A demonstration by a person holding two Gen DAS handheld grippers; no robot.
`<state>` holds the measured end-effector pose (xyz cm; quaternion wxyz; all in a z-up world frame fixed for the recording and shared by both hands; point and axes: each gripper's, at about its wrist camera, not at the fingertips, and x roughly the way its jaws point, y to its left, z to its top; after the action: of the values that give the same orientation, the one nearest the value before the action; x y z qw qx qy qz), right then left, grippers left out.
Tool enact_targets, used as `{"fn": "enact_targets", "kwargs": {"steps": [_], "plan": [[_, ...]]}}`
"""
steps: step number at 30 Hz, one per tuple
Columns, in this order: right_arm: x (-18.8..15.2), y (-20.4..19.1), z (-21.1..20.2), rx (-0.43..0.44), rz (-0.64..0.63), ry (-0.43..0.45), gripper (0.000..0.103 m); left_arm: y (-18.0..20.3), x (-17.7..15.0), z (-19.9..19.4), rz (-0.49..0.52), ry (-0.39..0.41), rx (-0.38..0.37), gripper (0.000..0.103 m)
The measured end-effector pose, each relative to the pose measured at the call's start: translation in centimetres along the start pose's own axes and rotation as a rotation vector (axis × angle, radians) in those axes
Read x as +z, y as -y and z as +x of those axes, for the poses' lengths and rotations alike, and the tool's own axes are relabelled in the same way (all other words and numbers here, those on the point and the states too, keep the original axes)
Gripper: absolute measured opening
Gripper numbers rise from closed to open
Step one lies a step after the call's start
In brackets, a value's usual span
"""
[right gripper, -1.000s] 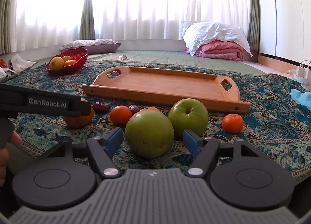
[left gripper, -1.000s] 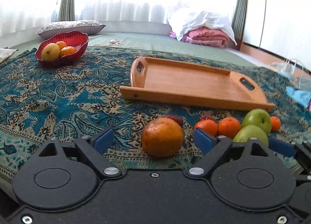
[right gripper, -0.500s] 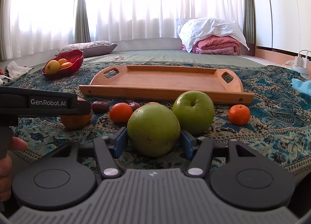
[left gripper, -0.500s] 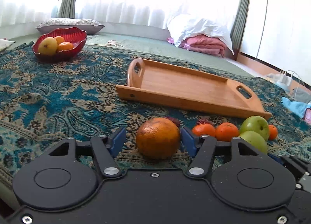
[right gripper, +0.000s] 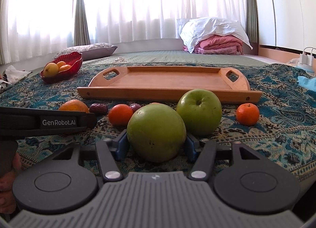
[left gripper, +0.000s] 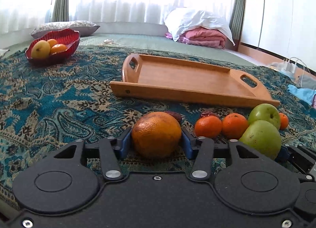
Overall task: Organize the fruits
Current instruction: 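Close left gripper on the large orange while right gripper closes on the large green fruit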
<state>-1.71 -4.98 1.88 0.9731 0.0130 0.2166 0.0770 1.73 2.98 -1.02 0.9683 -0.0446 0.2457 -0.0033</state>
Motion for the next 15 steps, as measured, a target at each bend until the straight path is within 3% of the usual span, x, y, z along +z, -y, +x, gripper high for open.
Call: {"fn": "enact_targets", "kwargs": {"steps": [1,15], "plan": [[0.0,-0.1,0.0,-0.002,-0.011,0.001,0.061,0.1,0.0,-0.1,0.006,0.006,0.005,0.048],[0.7,0.0,-1.7,0.028,0.000,0.061,0.060,-0.1,1.9,-1.8,-0.008,0.073,0.045,0.048]]}}
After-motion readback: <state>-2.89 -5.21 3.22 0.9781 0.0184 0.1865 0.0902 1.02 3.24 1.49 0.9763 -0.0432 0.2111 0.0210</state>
